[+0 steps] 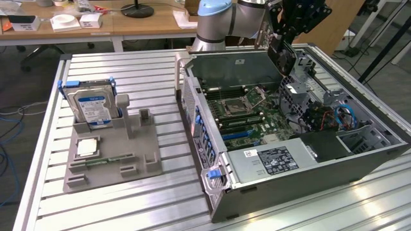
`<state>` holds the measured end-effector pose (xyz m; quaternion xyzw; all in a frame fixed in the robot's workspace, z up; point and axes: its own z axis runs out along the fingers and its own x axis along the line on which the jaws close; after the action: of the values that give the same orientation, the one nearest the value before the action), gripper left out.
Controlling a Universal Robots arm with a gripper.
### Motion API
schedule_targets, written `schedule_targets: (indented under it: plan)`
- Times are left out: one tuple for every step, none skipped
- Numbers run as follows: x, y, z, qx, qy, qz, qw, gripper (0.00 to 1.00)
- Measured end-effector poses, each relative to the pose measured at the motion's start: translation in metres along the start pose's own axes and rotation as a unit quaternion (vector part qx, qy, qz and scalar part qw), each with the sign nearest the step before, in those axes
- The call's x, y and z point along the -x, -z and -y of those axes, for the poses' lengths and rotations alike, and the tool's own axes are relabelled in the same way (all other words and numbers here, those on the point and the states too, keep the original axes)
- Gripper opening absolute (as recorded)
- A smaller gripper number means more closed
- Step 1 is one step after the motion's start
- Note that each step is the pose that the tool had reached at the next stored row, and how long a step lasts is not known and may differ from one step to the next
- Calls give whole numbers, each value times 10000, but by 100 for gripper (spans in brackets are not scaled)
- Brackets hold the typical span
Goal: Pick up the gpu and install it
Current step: 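Pick up the gpu and move the gpu toward the slot, then insert the gpu into the slot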
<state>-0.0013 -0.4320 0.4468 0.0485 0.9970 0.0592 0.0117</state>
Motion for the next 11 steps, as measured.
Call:
schedule_targets:
  plan:
    - [0,0,0,0,0,0,10000,26]
    - [1,0,0,0,1,0,10000,26]
    - [1,0,0,0,0,0,10000,26]
    - [1,0,0,0,0,0,10000,26]
    - [1,0,0,0,0,0,10000,26]
    - [1,0,0,0,0,0,10000,26]
    - [1,0,0,0,0,0,10000,26]
    - [1,0,0,0,0,0,10000,26]
    - [1,0,0,0,0,0,10000,26]
    - [1,0,0,0,0,0,10000,26]
    - [1,0,0,0,0,0,10000,26]
